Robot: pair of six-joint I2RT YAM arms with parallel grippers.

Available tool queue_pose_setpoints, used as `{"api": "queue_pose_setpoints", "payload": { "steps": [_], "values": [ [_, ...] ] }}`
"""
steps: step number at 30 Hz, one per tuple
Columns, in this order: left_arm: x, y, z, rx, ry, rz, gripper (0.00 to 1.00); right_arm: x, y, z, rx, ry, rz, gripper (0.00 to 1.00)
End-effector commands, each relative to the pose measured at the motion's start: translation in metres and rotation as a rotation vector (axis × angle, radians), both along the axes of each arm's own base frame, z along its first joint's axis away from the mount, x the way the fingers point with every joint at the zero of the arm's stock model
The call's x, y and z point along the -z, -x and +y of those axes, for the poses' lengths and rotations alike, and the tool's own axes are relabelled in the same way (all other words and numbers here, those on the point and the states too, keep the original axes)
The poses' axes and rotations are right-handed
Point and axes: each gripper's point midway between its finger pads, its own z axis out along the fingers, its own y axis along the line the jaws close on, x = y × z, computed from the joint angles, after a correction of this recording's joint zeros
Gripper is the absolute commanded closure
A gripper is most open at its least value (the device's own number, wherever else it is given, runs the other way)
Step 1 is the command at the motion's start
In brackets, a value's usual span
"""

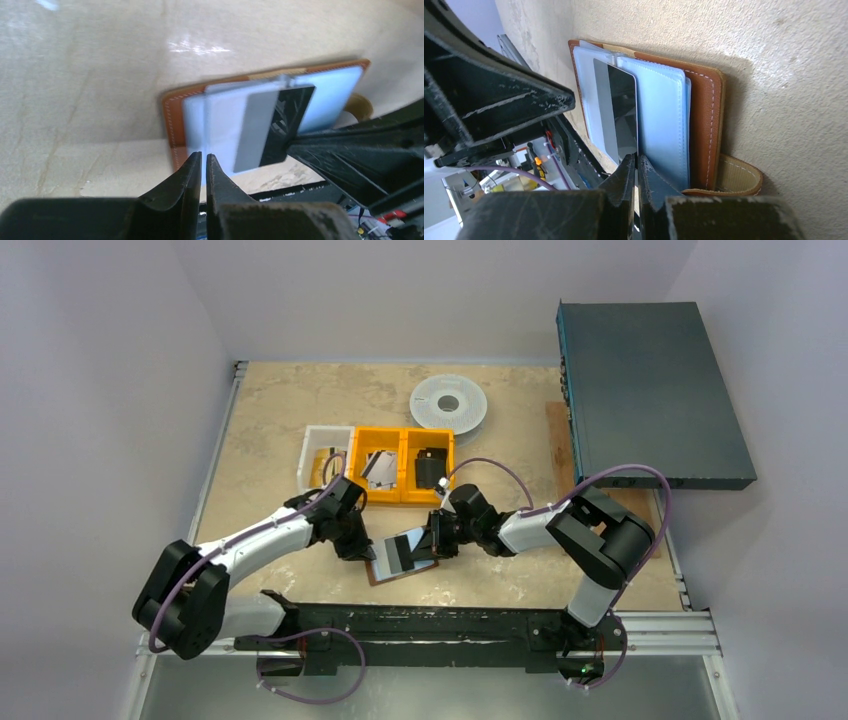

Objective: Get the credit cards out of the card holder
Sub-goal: Remove the credit card from the card holder.

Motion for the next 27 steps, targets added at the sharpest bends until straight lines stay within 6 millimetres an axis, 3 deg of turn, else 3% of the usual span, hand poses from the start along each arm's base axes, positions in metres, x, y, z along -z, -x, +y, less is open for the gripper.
{"api": "queue_pose_setpoints", "payload": {
  "steps": [1,5,10,15,19,22,27],
  "values": [
    [-0.027,-0.008,-0.021,0.118,0.053,-0.094,0.90,0.001,-0.005,-0.001,0.007,0.006,-0.026,1.00],
    [-0.027,-0.008,-0.038,0.139,0.111,-0.101,0.89,0.003,-0.004,-0.002,0.009,0.012,-0.023,1.00],
    [-0.003,-0.008,-0.035,0.114,0.069,-0.053,1.00,0.001,-0.005,-0.001,0.005,0.004,-0.028,0.98],
    [0.025,-0.002,-0.028,0.098,0.012,0.017,1.00,0.001,-0.004,0.000,-0.002,0.004,-0.029,0.75],
    [0.035,0.004,-0.015,0.060,-0.056,0.060,1.00,0.003,-0.005,0.000,-0.003,0.007,-0.025,0.67],
    [0.038,0.006,-0.007,0.044,-0.105,0.075,1.00,0.004,-0.005,0.002,-0.008,0.003,-0.023,0.70],
    [0.040,0.009,0.001,0.031,-0.147,0.094,1.00,0.001,-0.006,0.004,-0.010,-0.004,-0.024,0.87]
  ]
}}
